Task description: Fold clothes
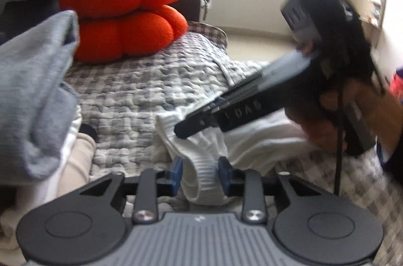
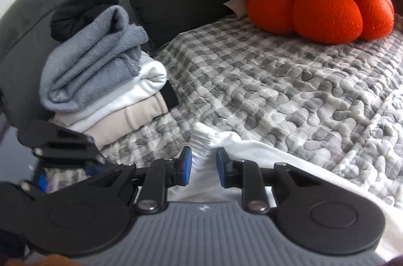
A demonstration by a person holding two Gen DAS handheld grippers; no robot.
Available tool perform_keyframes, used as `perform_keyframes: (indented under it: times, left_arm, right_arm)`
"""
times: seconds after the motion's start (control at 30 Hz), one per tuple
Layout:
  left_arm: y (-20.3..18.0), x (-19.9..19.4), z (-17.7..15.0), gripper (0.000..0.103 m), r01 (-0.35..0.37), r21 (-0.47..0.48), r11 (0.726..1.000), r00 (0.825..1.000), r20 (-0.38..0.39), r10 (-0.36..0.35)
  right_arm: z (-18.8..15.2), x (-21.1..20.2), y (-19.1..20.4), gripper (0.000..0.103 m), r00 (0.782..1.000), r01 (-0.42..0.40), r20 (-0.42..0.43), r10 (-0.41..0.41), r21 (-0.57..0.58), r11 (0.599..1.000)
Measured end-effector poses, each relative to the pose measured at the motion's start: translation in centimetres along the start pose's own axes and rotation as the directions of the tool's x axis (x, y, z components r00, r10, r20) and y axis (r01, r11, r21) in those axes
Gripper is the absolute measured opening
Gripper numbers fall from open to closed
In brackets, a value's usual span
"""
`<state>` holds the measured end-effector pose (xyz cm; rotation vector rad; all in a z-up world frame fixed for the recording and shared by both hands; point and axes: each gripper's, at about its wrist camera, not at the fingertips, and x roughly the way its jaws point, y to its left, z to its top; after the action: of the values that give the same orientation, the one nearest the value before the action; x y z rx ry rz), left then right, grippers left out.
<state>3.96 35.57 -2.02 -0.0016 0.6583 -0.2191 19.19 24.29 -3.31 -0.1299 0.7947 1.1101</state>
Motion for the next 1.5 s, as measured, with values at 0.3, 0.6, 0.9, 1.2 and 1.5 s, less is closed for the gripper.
perform_keyframes:
  times: [0.3, 0.6, 0.9, 1.2, 1.5]
  left_arm:
    - [2.4, -0.1, 0.6, 0.04, 0.044, -0.198, 0.979, 0.999, 0.029, -0.039]
    - [1.3, 1.9, -0.4, 0.044, -0.074, -0.094, 0.993, 0.996, -0.053, 0.07]
    - [1.6, 1.2, -0.3, 0.041, -0.084, -0.105, 0.991, 0.996, -0.047, 0.079]
    - [1.2, 2.3, 0.0, 0.043, -0.094, -0.097, 0.991, 0.994, -0.07, 0.087]
    - [1.2, 2.4, 0.0, 0.043, -0.096, -0.101, 0.99, 0.994, -0.07, 0.089]
  right_arm:
    - [-0.3, 0.5, -1.7, 0.026, 0.999, -0.032, 0.02, 0.03, 0.079, 0.996]
    - [0.0, -3.2, -2.1, 0.029, 0.994, -0.017, 0.109, 0.001, 0.15, 0.989]
    - [-7.3, -13.8, -0.1, 0.037, 0.986, 0.147, 0.088, -0.144, -0.024, 0.989]
    - [-17.4, -21.7, -1.2, 0.037, 0.981, 0.19, 0.036, -0.189, -0.029, 0.981]
    - [-16.8, -19.1, 0.6, 0.042, 0.938, 0.312, 0.201, -0.282, -0.133, 0.941]
